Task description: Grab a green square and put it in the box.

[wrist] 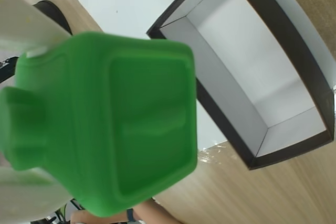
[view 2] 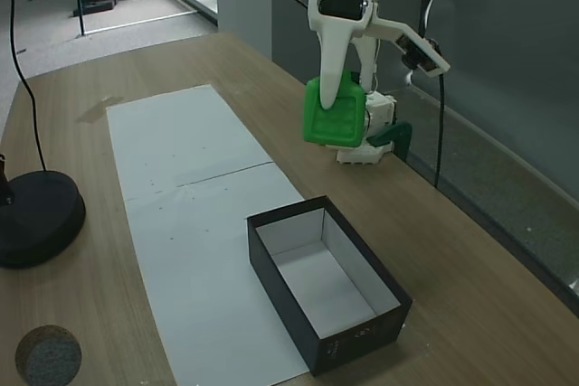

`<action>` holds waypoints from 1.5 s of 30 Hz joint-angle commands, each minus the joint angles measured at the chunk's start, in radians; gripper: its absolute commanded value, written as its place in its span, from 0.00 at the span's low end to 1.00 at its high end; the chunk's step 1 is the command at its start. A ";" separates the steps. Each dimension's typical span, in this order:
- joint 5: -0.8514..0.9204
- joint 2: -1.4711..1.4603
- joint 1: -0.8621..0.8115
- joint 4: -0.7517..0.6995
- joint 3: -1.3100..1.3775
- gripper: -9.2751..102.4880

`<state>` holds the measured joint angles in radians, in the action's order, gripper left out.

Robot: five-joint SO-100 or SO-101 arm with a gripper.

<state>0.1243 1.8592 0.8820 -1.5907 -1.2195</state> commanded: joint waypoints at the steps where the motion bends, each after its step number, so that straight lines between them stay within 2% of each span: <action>1: 0.002 0.026 0.006 0.133 -0.097 0.14; 4: 0.002 0.026 0.012 0.245 -0.195 0.14; 9: 0.002 -0.028 0.025 0.344 -0.268 0.14; 16: -0.006 -0.196 0.029 0.397 -0.256 0.14; 24: -0.006 -0.216 0.029 0.417 -0.256 0.15; 26: -0.009 -0.218 0.028 0.419 -0.256 0.18; 30: -0.048 -0.206 0.020 0.413 -0.258 0.35; 32: -0.046 -0.204 0.026 0.410 -0.258 0.38; 35: -0.046 -0.196 0.023 0.403 -0.256 0.34; 38: -0.046 -0.109 0.005 0.365 -0.256 0.25; 42: -0.048 0.163 -0.077 0.302 -0.270 0.10; 45: -0.055 0.405 -0.221 0.255 -0.273 0.08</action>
<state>0.0813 1.9880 0.7455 -1.3100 -1.5064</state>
